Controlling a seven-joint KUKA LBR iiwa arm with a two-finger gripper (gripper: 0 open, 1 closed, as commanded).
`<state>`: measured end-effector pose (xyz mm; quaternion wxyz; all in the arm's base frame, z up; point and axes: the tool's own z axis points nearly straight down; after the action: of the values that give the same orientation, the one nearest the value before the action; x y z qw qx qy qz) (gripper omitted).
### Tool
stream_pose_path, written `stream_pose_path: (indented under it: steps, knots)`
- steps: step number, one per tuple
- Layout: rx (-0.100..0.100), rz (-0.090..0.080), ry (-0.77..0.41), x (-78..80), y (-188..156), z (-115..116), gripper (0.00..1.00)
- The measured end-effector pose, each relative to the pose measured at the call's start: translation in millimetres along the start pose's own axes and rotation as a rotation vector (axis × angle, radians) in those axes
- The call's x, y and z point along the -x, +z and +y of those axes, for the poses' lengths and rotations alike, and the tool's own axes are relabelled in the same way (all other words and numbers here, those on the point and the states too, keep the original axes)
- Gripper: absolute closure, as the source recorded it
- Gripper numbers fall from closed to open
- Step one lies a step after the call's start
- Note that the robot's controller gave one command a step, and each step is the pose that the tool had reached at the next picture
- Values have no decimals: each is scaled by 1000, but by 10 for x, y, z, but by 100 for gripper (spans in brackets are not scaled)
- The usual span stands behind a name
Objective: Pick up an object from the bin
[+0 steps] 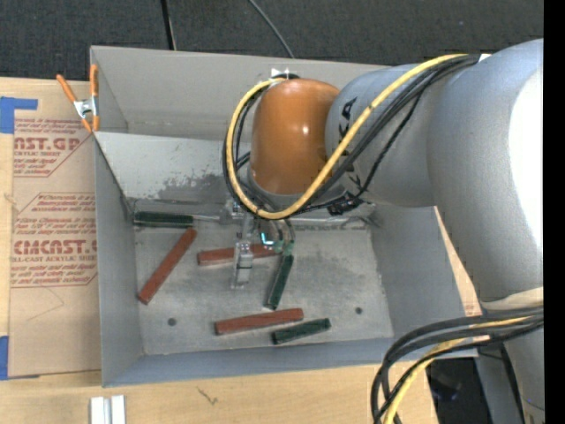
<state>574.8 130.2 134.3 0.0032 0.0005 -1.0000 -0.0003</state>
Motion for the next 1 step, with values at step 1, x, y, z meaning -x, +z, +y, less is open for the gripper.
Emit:
stream_pose_path:
  steps: [1]
  knots:
    - [1, -7, 0, 21, -43, -4, 0]
